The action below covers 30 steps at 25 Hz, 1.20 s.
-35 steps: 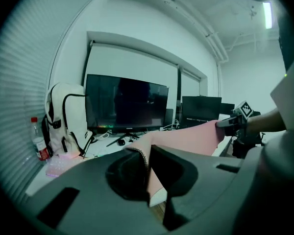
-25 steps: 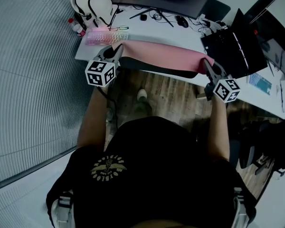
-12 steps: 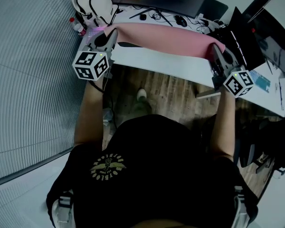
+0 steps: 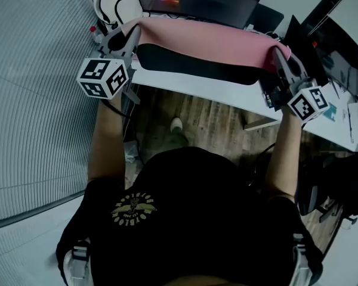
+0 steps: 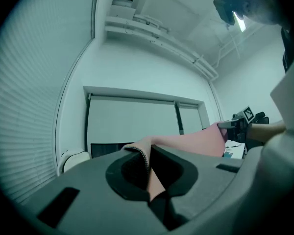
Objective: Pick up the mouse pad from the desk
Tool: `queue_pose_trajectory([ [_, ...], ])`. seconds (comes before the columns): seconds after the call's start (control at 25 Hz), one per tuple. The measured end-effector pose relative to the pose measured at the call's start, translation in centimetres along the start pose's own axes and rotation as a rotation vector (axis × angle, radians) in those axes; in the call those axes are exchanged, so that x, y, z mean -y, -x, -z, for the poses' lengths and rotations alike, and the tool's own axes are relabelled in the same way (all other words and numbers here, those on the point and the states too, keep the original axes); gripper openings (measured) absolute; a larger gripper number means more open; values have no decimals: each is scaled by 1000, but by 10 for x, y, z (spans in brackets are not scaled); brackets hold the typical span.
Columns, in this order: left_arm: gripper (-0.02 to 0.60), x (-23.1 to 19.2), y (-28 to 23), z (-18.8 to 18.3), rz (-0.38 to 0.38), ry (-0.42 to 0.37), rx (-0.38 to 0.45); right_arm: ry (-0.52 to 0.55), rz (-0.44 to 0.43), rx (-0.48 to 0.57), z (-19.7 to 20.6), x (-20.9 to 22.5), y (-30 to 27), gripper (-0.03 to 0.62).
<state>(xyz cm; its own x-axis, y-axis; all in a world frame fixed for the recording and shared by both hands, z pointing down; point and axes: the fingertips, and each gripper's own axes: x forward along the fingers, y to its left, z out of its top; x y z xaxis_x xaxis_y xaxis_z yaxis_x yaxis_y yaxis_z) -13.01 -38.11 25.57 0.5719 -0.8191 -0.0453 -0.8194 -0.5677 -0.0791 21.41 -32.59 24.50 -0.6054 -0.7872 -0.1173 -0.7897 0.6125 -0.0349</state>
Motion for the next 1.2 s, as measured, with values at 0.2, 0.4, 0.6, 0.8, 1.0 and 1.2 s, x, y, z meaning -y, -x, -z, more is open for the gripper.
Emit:
queue_pose_trajectory([
  [0.2,23,3,3,-21,-17,-10,32,17,-1,27,-20,-1,3,20],
  [0.4,23,4,14,-25,-21,-17,47,27,-4,40,-24,-12,7,20],
  [0.6,23,8,16,-23,-21,-20,42,27,-7,42,-22,-12,11,20],
  [0.8,23,9,11,-20,-27,-18,22,25,-25,35,-21,-8,8,20],
  [1.0,23,8,10,-14,-36,-15,9,1,-24,24,-12,-6,10,20],
  [1.2,23,5,7,-6,-40,-16,2,8,-21,22,-8,-6,5,20],
])
